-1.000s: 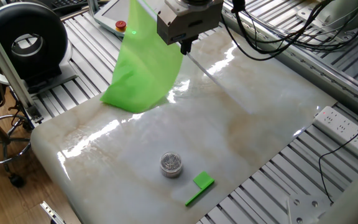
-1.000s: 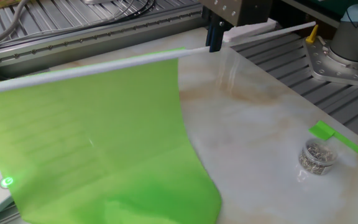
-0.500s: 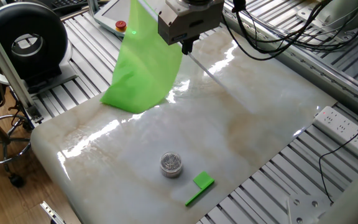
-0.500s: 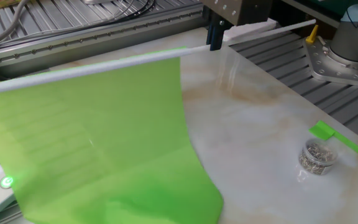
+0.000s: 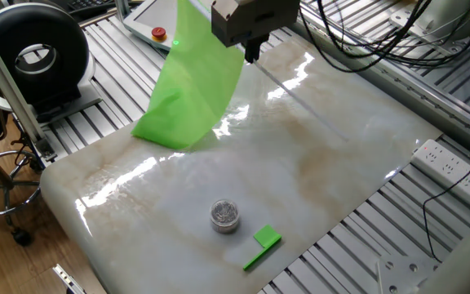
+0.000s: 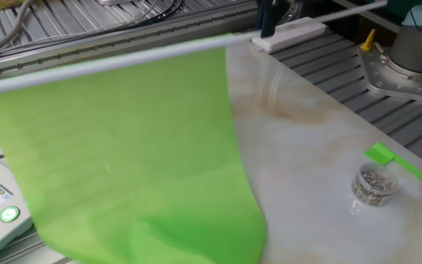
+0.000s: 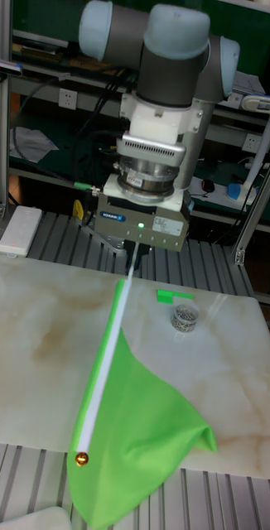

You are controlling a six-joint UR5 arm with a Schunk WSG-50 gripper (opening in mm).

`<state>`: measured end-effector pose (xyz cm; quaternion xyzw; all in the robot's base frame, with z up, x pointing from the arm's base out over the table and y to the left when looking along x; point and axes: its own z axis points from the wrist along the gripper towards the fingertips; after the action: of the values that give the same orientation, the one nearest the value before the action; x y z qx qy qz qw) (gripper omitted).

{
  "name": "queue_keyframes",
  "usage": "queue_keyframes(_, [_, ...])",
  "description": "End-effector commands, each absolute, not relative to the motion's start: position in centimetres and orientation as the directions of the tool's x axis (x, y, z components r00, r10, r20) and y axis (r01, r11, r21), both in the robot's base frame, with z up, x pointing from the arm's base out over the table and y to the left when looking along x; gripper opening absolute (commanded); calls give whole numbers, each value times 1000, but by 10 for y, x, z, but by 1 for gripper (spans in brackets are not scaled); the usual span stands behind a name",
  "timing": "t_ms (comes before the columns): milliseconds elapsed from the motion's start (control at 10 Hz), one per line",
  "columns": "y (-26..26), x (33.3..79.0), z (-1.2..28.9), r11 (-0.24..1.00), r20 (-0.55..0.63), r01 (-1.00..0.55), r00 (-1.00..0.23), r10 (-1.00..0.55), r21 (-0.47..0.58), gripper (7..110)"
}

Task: Wave the flag

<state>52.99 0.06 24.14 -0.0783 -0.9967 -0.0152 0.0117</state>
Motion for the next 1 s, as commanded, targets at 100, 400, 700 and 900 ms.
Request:
queue_keyframes(100, [9, 520, 286, 986, 65, 160, -985, 157, 45, 7])
queue_keyframes(400, [6, 513, 303, 986, 75, 154, -986, 149, 61, 7])
queue_keyframes(700, [18, 509, 311, 979, 83, 185, -980, 178, 86, 7])
queue_keyframes(900, [30, 507, 314, 970, 98, 221, -972, 212, 96, 7])
